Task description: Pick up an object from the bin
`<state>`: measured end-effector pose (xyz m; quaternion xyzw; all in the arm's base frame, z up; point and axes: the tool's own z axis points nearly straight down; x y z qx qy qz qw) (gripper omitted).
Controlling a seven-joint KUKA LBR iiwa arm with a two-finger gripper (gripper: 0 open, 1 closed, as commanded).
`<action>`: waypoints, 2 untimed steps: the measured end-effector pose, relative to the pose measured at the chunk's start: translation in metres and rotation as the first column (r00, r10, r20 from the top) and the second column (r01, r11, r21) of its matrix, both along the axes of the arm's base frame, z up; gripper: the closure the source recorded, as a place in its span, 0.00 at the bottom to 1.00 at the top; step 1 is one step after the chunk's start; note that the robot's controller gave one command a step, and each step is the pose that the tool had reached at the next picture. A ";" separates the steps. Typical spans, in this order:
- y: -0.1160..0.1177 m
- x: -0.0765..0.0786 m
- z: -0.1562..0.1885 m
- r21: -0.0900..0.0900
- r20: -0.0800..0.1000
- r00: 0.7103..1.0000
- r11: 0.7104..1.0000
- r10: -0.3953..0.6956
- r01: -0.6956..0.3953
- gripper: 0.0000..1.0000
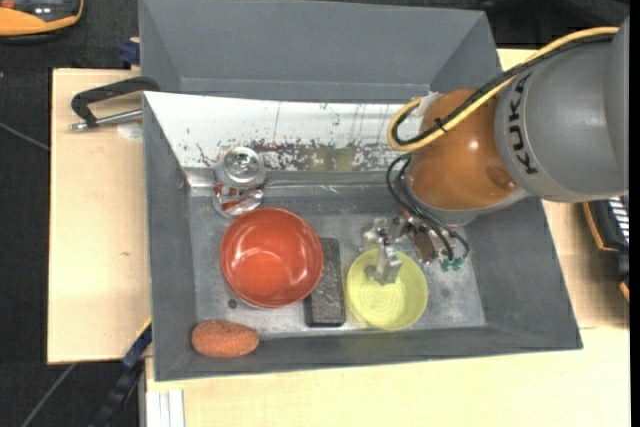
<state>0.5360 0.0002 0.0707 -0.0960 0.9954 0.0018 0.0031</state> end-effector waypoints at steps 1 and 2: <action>0.000 0.055 0.113 -0.001 0.017 0.998 0.998 0.068 -0.068 1.00; 0.026 -0.007 0.000 0.001 0.012 0.999 0.999 0.051 -0.051 1.00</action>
Offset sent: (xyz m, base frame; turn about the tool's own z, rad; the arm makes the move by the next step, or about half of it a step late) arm 0.0505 -0.0011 0.1066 -0.0683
